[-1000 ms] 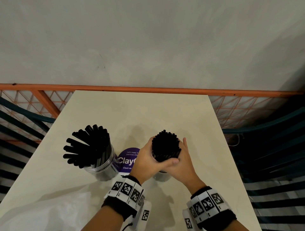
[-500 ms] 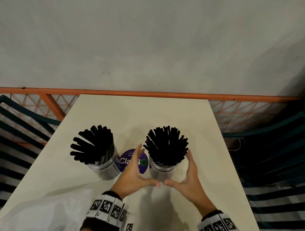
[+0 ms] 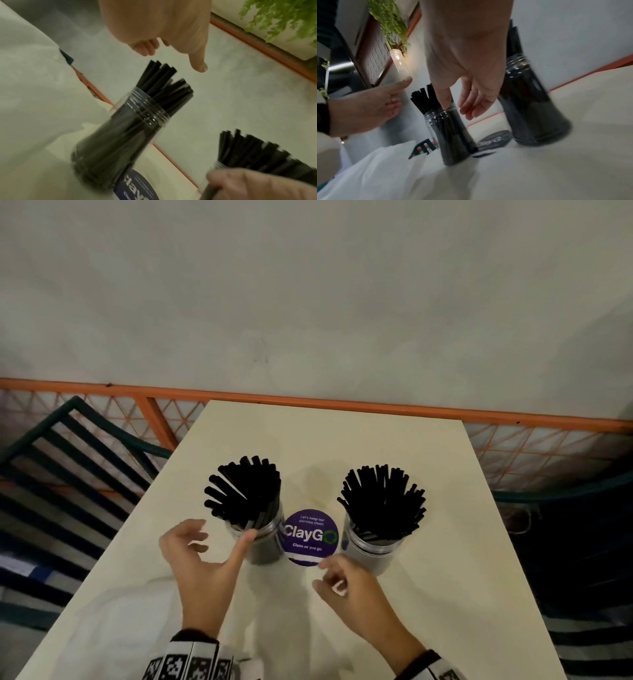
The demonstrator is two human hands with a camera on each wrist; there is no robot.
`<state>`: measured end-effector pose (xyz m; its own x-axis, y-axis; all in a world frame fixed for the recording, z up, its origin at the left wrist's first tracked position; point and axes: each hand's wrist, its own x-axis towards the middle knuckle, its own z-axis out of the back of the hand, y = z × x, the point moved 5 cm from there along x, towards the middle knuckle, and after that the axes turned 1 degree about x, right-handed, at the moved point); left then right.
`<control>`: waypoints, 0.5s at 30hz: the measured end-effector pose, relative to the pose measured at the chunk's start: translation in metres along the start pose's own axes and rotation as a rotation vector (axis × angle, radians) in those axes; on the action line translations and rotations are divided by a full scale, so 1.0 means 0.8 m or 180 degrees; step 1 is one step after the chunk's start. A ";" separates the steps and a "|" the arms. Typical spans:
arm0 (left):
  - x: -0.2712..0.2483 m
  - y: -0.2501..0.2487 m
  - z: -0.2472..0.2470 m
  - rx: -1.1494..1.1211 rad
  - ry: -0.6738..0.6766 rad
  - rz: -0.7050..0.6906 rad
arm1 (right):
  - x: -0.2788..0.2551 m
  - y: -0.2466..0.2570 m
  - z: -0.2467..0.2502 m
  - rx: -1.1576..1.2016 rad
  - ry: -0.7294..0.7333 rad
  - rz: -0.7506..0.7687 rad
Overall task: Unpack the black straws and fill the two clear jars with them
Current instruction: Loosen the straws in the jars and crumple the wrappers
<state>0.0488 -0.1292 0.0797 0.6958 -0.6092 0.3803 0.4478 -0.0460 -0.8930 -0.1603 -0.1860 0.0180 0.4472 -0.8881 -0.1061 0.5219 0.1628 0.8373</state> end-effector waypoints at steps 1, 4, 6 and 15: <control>0.008 0.009 0.003 -0.0038 0.0047 0.0151 | 0.010 0.015 -0.005 0.0076 -0.0045 0.0057; 0.033 0.038 -0.005 -0.0054 0.0753 0.0428 | 0.043 0.050 -0.018 0.0380 -0.0129 0.0073; 0.047 0.053 -0.017 -0.0145 0.1400 0.0571 | 0.063 0.068 -0.027 0.0430 -0.0101 0.0127; 0.089 0.041 -0.064 -0.0748 0.2962 0.0371 | 0.130 0.102 -0.053 0.0343 -0.0343 0.0499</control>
<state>0.0841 -0.2147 0.0653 -0.0399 -0.9986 0.0336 0.2100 -0.0413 -0.9768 -0.0403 -0.2467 0.0529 0.4335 -0.8973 0.0831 0.3689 0.2608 0.8921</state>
